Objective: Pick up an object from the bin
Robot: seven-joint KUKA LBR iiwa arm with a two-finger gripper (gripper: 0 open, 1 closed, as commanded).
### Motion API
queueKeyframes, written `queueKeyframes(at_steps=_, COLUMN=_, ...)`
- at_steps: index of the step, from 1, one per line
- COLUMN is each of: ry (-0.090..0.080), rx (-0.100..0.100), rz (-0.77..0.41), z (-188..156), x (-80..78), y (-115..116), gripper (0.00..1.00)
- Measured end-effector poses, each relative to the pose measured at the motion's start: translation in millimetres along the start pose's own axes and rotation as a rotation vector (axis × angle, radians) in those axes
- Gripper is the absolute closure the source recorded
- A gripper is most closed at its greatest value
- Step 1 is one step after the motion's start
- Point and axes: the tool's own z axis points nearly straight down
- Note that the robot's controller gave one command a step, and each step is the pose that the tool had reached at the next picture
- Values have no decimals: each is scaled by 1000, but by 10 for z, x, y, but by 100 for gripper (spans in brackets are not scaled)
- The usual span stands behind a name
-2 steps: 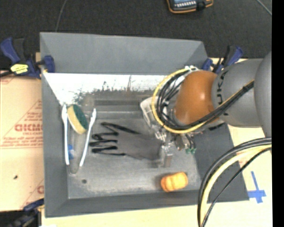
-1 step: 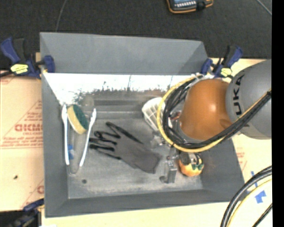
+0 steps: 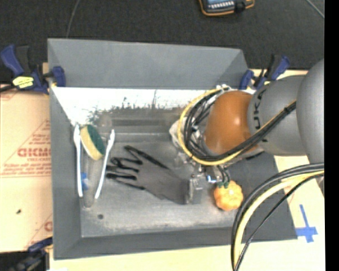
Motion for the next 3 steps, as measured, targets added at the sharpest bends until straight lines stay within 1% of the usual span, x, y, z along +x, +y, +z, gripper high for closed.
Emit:
queueKeyframes(at_steps=1, ry=-10, rx=0, rz=22, z=-69, x=-212, y=480, gripper=0)
queueKeyframes(at_steps=2, ry=-6, rx=4, rz=13, z=-38, x=-67, y=66, gripper=100)
queueKeyframes(at_steps=3, ry=-6, rx=4, rz=13, z=-41, x=-67, y=65, gripper=100)
